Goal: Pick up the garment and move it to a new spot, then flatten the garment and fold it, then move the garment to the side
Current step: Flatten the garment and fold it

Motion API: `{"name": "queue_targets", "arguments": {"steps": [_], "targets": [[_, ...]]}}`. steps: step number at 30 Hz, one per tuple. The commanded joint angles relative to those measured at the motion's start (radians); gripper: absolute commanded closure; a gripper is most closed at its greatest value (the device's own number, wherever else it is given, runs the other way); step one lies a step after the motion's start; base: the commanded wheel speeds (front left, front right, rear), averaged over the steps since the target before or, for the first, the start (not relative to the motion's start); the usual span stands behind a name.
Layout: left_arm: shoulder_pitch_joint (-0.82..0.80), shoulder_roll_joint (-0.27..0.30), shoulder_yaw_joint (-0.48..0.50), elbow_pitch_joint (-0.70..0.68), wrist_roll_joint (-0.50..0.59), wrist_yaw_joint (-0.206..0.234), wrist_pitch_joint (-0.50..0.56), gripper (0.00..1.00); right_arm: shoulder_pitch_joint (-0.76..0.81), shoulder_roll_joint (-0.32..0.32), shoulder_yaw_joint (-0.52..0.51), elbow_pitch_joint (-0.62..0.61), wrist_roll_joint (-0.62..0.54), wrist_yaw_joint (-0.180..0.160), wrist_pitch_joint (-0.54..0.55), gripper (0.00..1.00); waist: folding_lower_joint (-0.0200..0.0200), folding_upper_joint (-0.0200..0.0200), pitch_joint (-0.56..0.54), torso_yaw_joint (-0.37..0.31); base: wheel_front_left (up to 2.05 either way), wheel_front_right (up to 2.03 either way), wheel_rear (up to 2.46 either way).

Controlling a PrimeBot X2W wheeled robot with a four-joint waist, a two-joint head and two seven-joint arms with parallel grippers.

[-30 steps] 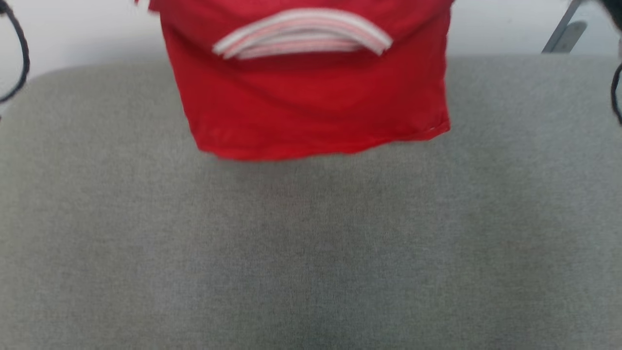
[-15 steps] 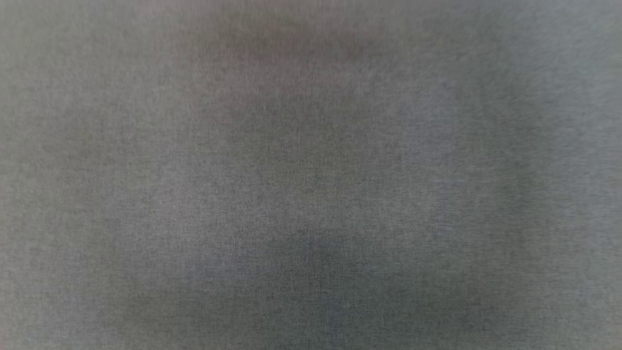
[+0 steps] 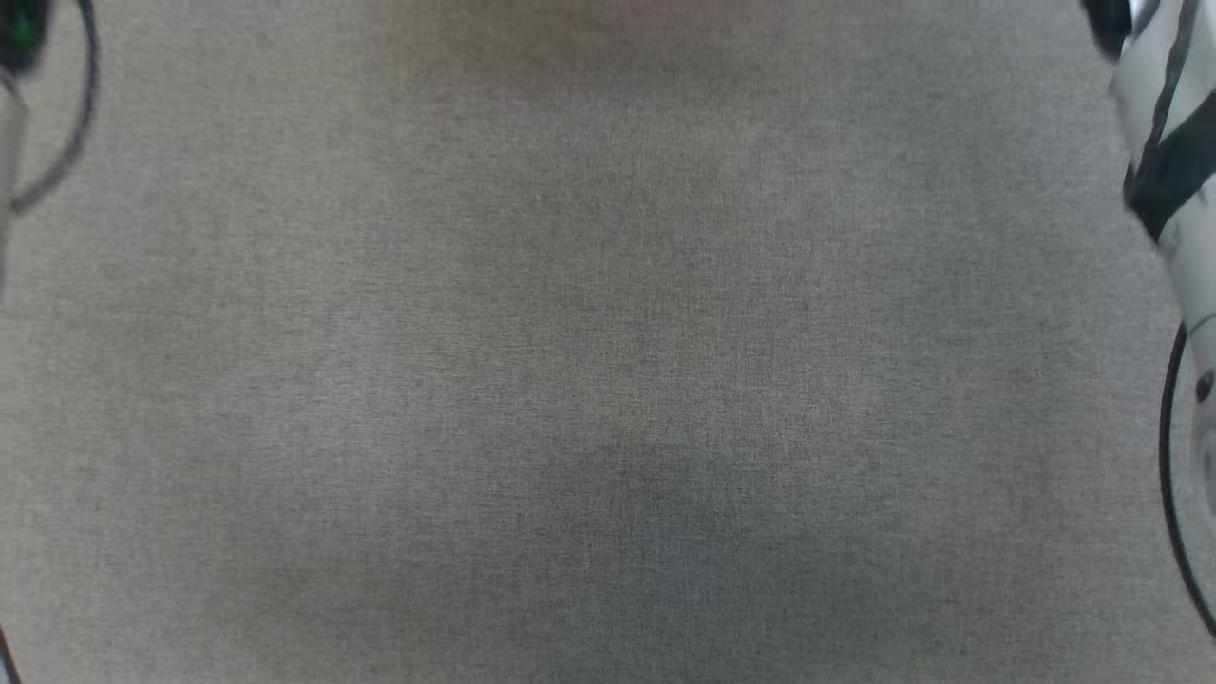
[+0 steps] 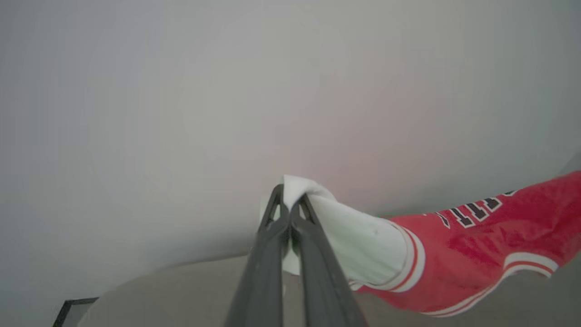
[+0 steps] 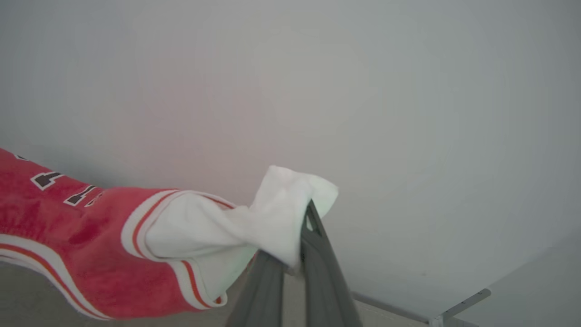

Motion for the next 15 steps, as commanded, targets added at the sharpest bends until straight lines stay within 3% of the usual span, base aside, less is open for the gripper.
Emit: {"name": "queue_targets", "arguments": {"steps": [1,9,15], "targets": [[0.045,0.015,-0.020,0.011,-0.049,-0.001,0.065,1.00,0.034,0.003,0.009,0.025,0.040,0.000,0.026,1.00,0.0000,0.0000,-0.022,0.004,0.00,0.00,0.00],[0.195,0.065,-0.084,-0.020,-0.177,-0.001,0.287,1.00,0.140,0.009,0.084,0.041,0.187,0.000,0.194,1.00,0.0000,0.0000,-0.086,0.003,0.00,0.00,0.00],[0.328,0.123,-0.099,-0.076,-0.236,0.000,0.400,1.00,0.279,-0.047,0.222,-0.076,0.344,0.000,0.398,1.00,0.0000,0.0000,-0.141,0.003,0.00,0.00,0.00]]}}
